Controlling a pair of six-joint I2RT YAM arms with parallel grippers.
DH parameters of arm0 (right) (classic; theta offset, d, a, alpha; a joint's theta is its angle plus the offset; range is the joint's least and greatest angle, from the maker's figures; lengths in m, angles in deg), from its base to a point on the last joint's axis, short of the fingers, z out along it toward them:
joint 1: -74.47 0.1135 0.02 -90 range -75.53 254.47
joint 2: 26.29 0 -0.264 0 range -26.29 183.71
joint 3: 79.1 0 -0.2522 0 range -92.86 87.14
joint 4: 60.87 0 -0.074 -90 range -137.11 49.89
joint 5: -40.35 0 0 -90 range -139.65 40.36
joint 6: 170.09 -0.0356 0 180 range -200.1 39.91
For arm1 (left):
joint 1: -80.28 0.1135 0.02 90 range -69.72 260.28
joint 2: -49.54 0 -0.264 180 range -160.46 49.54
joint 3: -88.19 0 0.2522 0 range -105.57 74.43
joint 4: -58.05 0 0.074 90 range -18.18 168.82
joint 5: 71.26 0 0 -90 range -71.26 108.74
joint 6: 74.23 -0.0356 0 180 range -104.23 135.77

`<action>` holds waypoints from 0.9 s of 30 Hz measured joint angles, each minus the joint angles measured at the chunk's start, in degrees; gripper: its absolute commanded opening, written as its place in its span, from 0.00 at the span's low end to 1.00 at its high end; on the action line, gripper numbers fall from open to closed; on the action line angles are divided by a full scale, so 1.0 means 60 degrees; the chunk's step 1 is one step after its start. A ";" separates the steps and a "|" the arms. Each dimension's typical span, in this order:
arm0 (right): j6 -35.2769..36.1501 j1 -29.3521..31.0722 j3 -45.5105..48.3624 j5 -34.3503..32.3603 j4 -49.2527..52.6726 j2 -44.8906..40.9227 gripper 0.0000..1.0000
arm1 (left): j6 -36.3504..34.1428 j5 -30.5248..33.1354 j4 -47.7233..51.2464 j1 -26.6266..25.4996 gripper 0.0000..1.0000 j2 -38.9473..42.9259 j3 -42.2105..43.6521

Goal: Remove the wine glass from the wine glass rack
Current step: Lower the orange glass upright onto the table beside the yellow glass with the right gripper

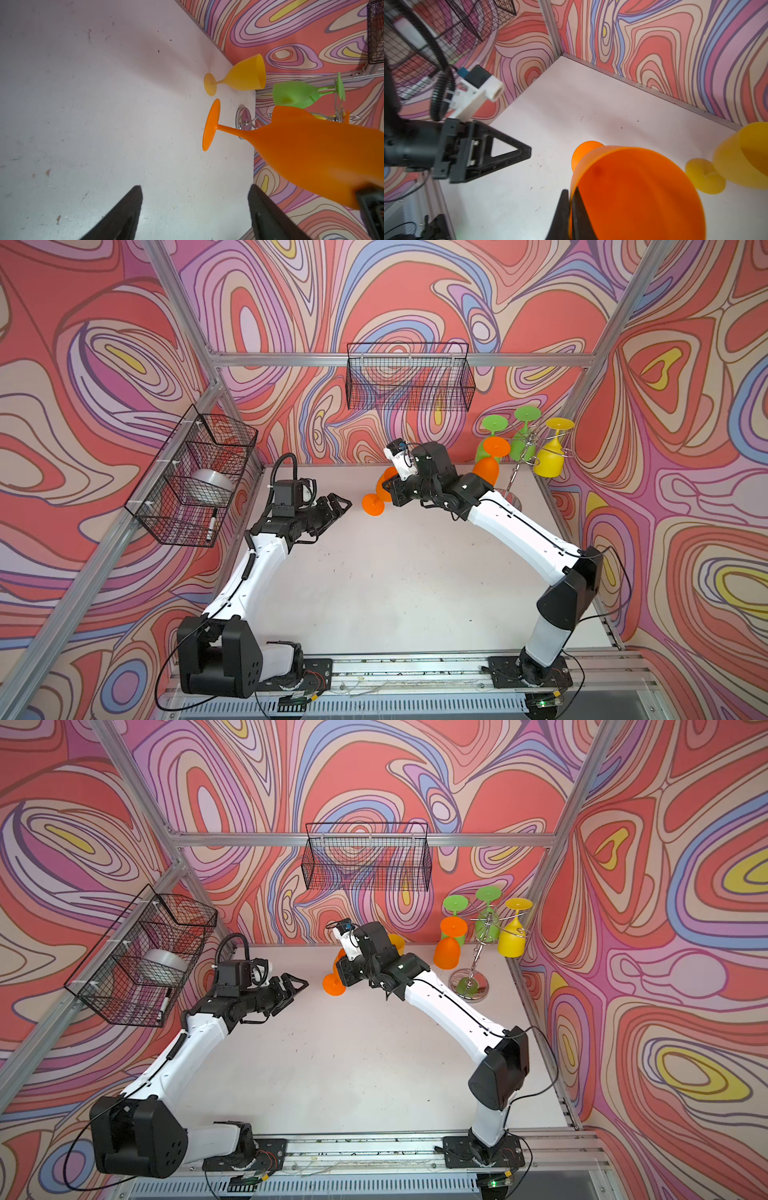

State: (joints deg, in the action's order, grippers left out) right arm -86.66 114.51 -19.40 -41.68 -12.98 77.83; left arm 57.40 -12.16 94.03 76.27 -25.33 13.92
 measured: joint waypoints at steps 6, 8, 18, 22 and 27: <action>0.0885 -0.0233 -0.0929 -0.0568 0.0612 0.1450 0.00 | -0.0707 0.0495 0.0663 0.0000 0.91 0.0000 -0.0007; 0.1140 -0.0353 -0.1191 -0.0703 0.0718 0.1894 0.00 | -0.0878 0.0597 0.0776 0.0000 0.90 0.0000 -0.0007; 0.2350 -0.0845 -0.2346 -0.1035 0.1009 0.3402 0.00 | -0.1224 0.0831 0.1009 0.0000 0.89 0.0000 0.0033; 0.2696 -0.0911 -0.2714 -0.1082 0.1013 0.3778 0.00 | -0.1264 0.0914 0.1169 0.0000 0.89 0.0000 0.0033; 0.3067 -0.0929 -0.3300 -0.1169 0.1013 0.4313 0.00 | -0.1257 0.1024 0.1344 0.0000 0.89 0.0000 0.0033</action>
State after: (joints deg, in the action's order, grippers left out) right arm -68.26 108.93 -39.21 -48.69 -6.90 103.71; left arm 49.85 -6.02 102.10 76.27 -25.33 14.11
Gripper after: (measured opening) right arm 0.049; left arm 0.889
